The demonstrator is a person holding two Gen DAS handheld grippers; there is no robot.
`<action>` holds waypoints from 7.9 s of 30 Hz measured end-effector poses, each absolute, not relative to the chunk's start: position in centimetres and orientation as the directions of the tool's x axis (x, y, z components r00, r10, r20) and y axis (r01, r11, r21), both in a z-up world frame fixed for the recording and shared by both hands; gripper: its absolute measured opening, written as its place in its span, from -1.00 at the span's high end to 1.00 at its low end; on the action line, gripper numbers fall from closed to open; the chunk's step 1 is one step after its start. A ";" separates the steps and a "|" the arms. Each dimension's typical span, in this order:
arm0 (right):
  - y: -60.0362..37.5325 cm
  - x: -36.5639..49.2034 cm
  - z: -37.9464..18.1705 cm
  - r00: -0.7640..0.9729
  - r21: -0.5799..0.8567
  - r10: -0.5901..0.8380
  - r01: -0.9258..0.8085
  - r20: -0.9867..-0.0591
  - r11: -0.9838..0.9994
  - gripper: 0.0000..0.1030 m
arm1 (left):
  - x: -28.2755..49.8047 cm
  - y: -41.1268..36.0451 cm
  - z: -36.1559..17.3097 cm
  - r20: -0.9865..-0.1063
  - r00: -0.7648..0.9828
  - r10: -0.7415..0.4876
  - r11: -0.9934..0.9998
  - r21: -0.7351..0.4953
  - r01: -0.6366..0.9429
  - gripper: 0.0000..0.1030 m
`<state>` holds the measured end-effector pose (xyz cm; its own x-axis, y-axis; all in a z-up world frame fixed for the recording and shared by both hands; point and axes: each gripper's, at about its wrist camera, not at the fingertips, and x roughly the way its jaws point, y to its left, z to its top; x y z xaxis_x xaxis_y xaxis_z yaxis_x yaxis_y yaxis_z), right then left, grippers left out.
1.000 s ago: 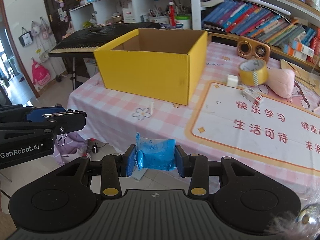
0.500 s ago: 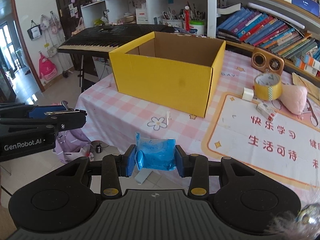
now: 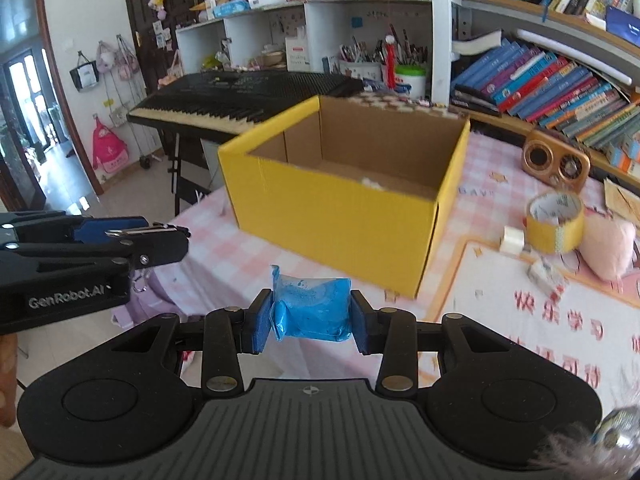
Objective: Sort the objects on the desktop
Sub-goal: 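Lift the binder clip and blue cloth and carry both over the yellow box, then open the left gripper to drop the clip while the right releases the cloth into the box, then withdraw both grippers from the box back toward the remaining desk objects, then grasp the white-and-red card box with the left gripper while the right grasps the pink plush toy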
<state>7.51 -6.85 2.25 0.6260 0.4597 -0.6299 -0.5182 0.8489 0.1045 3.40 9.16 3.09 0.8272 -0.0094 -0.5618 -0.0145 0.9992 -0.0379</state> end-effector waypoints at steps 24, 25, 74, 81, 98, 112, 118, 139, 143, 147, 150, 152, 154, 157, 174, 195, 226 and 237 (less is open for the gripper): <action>-8.6 20.9 6.8 0.670 0.076 0.521 -0.574 -0.529 0.816 0.28 | 15.0 6.3 5.8 -0.509 0.859 0.059 0.998 0.020 -0.057 0.23; -8.7 21.6 6.9 0.669 0.074 0.523 -0.577 -0.527 0.813 0.28 | 15.4 6.1 5.7 -0.511 0.857 0.061 0.998 0.023 -0.057 0.23; 5.4 40.5 -4.4 0.211 0.082 0.354 -0.749 -0.911 0.658 0.28 | 26.2 4.8 -3.3 -0.817 0.575 -0.038 0.999 -0.034 0.018 0.23; 5.5 40.2 -3.9 0.266 0.042 0.355 -0.746 -0.896 0.665 0.00 | 26.5 5.0 -3.2 -0.813 0.582 -0.024 1.000 -0.017 0.018 0.21; -0.5 34.3 3.9 0.537 0.009 0.471 -0.652 -0.699 0.758 -0.26 | 21.9 5.5 2.1 -0.648 0.761 0.021 1.000 0.028 -0.003 -0.38; -8.6 24.3 9.1 0.790 -0.024 0.380 -0.445 -0.482 0.895 -0.26 | 13.7 8.5 5.8 -0.505 0.861 0.059 0.998 0.016 -0.059 -0.62; -10.3 18.8 9.3 0.850 -0.014 0.321 -0.360 -0.418 0.933 -0.29 | 10.0 9.7 6.6 -0.478 0.875 0.073 0.997 0.009 -0.078 -0.65; -12.0 4.9 3.7 0.866 -0.025 0.200 -0.237 -0.458 0.971 -0.30 | 2.1 9.4 4.1 -0.519 0.853 0.056 0.997 -0.015 -0.075 -0.66; -12.2 3.4 2.7 0.855 -0.017 0.197 -0.234 -0.480 0.972 -0.31 | 1.1 8.8 3.5 -0.532 0.845 0.047 0.998 -0.018 -0.067 -0.67; -12.4 2.0 1.8 0.842 -0.021 0.197 -0.240 -0.503 0.971 -0.33 | 0.5 8.2 3.0 -0.546 0.837 0.033 0.999 -0.014 -0.049 -0.67; -12.6 1.0 1.2 0.829 -0.017 0.198 -0.243 -0.522 0.970 -0.35 | 0.1 7.5 2.6 -0.557 0.830 0.020 1.000 -0.009 -0.030 -0.68; -12.5 0.4 0.9 0.820 -0.016 0.202 -0.249 -0.536 0.968 -0.37 | 0.0 7.1 2.3 -0.568 0.823 0.006 1.000 -0.008 -0.013 -0.74; -12.5 -0.2 0.5 0.811 -0.018 0.204 -0.256 -0.549 0.967 -0.38 | -0.2 6.7 2.1 -0.573 0.820 -0.004 1.000 -0.005 0.001 -0.78; -12.6 -0.8 -0.2 0.793 -0.029 0.201 -0.265 -0.575 0.964 -0.40 | -0.4 6.0 1.7 -0.585 0.810 -0.027 1.000 -0.006 0.029 -0.78; -16.5 -0.9 -2.0 0.755 -0.031 0.125 -0.188 -0.643 0.982 -0.50 | 0.8 1.2 -0.1 -0.653 0.748 -0.114 0.989 -0.008 0.144 -0.79; -25.3 4.4 -2.9 0.720 -0.018 0.034 -0.065 -0.693 0.998 -0.53 | 7.1 -7.8 -1.0 -0.689 0.695 -0.206 0.963 -0.014 0.271 -0.79; -35.3 15.1 -4.2 0.700 0.053 0.081 -0.062 -0.710 0.997 -0.53 | 15.9 -16.1 -1.9 -0.708 0.694 -0.128 0.978 0.028 0.208 -0.79; -35.6 19.5 -4.6 0.701 0.056 0.127 -0.124 -0.701 0.991 -0.53 | 19.4 -16.8 -2.5 -0.712 0.698 -0.077 0.987 0.046 0.156 -0.79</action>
<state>19.50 -35.65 -4.59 0.7014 0.1274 -0.7013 -0.1245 0.9907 0.0555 19.45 -16.80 -2.52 0.6983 -0.0771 -0.7116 0.1563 0.9866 0.0465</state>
